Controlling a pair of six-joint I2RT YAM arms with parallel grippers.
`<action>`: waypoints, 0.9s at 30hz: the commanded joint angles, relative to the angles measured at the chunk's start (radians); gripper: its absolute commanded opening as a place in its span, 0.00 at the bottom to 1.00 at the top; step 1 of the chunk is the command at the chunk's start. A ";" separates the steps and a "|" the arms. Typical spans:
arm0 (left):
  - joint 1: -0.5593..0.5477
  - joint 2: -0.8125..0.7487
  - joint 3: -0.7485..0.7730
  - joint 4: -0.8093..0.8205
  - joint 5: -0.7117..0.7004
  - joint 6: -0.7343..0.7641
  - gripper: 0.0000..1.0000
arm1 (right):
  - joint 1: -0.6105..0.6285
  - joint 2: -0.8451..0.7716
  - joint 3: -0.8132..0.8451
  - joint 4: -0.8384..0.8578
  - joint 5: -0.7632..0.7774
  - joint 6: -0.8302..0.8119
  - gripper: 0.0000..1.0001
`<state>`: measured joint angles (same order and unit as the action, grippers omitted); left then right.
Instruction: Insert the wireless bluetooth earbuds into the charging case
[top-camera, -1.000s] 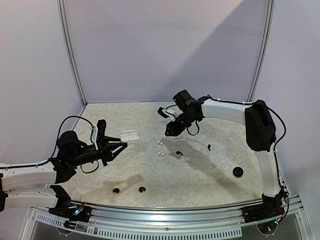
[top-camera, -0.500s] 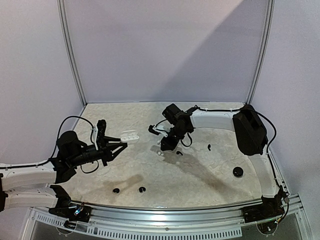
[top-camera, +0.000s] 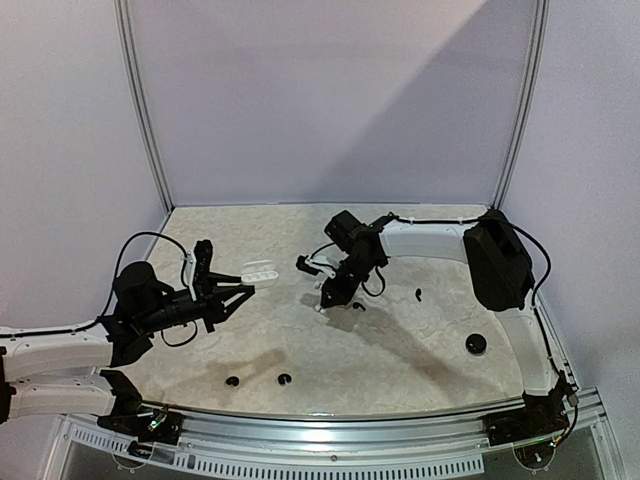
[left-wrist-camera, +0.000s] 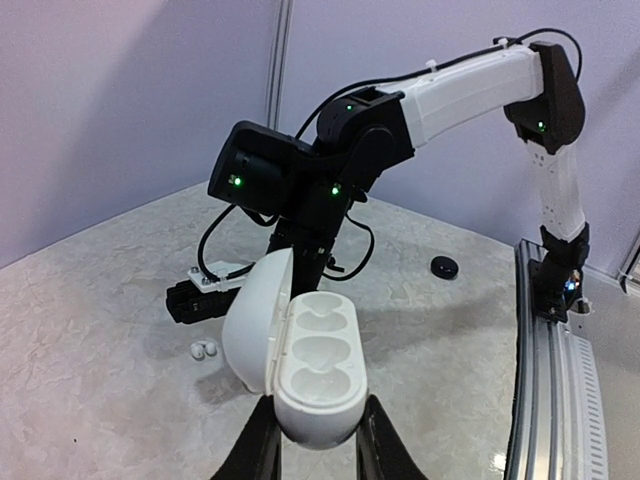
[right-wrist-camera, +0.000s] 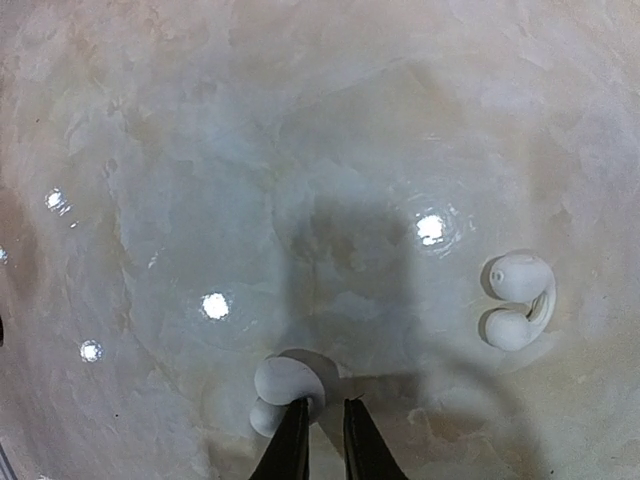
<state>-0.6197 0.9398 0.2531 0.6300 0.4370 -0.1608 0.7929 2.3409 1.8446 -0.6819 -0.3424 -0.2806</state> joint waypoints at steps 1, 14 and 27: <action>0.008 -0.015 -0.015 -0.004 0.005 0.022 0.00 | 0.010 0.005 0.013 -0.030 -0.057 -0.017 0.14; 0.008 -0.018 -0.021 -0.007 0.007 0.042 0.00 | 0.020 0.024 0.015 -0.016 -0.070 0.015 0.16; 0.008 -0.028 -0.032 -0.005 0.012 0.065 0.00 | 0.038 0.036 0.027 -0.046 -0.095 0.037 0.18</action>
<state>-0.6193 0.9264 0.2394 0.6231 0.4397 -0.1184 0.8124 2.3413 1.8507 -0.6926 -0.4084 -0.2581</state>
